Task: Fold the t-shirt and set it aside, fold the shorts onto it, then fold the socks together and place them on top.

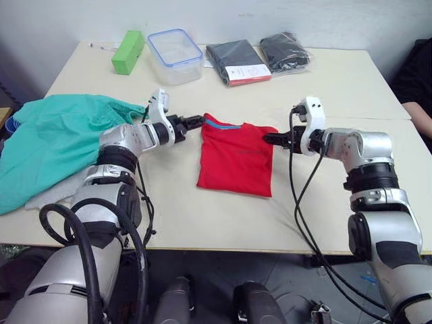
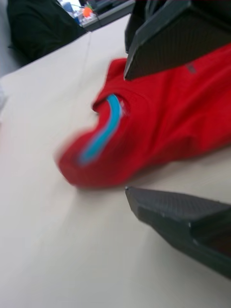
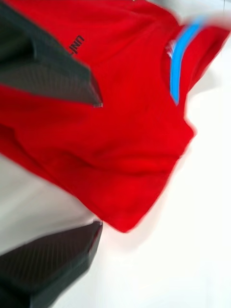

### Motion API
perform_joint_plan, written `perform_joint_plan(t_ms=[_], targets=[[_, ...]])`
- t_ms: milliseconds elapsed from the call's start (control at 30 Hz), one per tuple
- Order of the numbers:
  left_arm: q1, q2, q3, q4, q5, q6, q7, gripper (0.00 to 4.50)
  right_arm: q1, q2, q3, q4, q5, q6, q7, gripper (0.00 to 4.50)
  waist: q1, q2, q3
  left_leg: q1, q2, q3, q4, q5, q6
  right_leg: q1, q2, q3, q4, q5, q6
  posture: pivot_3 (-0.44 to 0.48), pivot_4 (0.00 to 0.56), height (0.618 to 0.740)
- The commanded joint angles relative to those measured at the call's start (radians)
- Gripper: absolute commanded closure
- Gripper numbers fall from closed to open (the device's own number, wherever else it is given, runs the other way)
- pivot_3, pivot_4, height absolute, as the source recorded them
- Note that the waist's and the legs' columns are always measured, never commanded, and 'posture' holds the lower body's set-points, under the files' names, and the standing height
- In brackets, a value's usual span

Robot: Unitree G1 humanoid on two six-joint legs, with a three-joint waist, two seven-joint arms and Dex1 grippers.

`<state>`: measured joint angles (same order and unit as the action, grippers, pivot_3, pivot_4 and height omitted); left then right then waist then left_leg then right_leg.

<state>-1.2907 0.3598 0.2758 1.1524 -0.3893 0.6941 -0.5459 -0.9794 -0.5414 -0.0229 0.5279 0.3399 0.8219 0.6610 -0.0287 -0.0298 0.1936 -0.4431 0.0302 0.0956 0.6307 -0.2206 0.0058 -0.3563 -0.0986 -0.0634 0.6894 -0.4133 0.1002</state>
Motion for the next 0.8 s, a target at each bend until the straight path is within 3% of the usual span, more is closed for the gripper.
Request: perform_joint_plan(t_ms=[33,133,200,300,467,633,767,800], targets=[[0.029,0.044,-0.116,-0.157,0.07,-0.076,-0.206,0.71,0.103,-0.08,0.027,-0.289,-0.009,-0.09,0.101,0.05,0.0,0.0,0.0,0.0,0.0,0.0,0.0,0.0,0.0,-0.001,0.001,0.0,0.0,0.0,0.0,0.0,0.15,0.74],[0.17,0.097,-0.267,-0.42,0.126,-0.161,-0.399,0.71,0.214,-0.142,0.041,-0.486,-0.005,-0.137,0.169,0.05,-0.003,0.0,0.0,0.0,0.001,0.002,-0.002,0.0,-0.002,-0.001,0.003,0.002,0.0,0.0,0.0,0.0,0.15,0.74],[0.342,0.178,-0.366,-0.7,0.161,-0.293,-0.534,0.71,0.328,-0.209,0.059,-0.644,-0.023,-0.224,0.235,0.05,-0.004,0.0,0.0,0.002,0.002,0.004,-0.002,0.0,-0.003,-0.001,0.004,0.004,0.0,0.0,0.0,0.0,0.15,0.74],[0.538,0.284,-0.471,-0.967,0.239,-0.493,-0.636,0.71,0.489,-0.295,0.102,-0.813,-0.094,-0.413,0.309,0.05,-0.001,0.0,0.0,0.003,0.005,0.004,-0.003,-0.001,-0.005,-0.001,0.004,0.01,-0.002,0.0,0.0,0.0,0.15,0.74],[0.627,0.301,-0.541,-1.02,0.352,-0.666,-0.603,0.71,0.605,-0.316,0.189,-0.868,-0.224,-0.633,0.326,0.05,0.009,0.0,0.0,0.004,0.004,0.003,0.0,0.003,0.0,0.008,0.002,0.012,-0.014,-0.001,-0.002,0.0,0.15,0.74],[0.615,0.244,-0.555,-0.974,0.41,-0.712,-0.526,0.71,0.587,-0.294,0.305,-0.736,-0.454,-0.886,0.256,0.05,0.009,0.0,0.0,0.008,0.0,0.002,0.001,0.004,0.005,0.017,-0.002,0.012,-0.024,0.0,0.0,0.0,0.15,0.74],[0.6,0.221,-0.565,-0.916,0.474,-0.78,-0.464,0.71,0.535,-0.252,0.339,-0.612,-0.574,-0.966,0.181,0.05,0.005,0.0,0.0,0.007,0.0,0.001,0.002,0.005,0.005,0.016,-0.003,0.012,-0.02,0.0,0.0,0.0,0.15,0.74],[0.598,0.217,-0.573,-0.895,0.485,-0.793,-0.461,0.9,0.524,-0.244,0.344,-0.581,-0.59,-0.968,0.174,0.22,0.003,0.0,0.0,0.008,0.0,0.001,0.002,0.005,0.005,0.015,-0.003,0.011,-0.018,0.0,0.0,0.0,0.15,0.74]])
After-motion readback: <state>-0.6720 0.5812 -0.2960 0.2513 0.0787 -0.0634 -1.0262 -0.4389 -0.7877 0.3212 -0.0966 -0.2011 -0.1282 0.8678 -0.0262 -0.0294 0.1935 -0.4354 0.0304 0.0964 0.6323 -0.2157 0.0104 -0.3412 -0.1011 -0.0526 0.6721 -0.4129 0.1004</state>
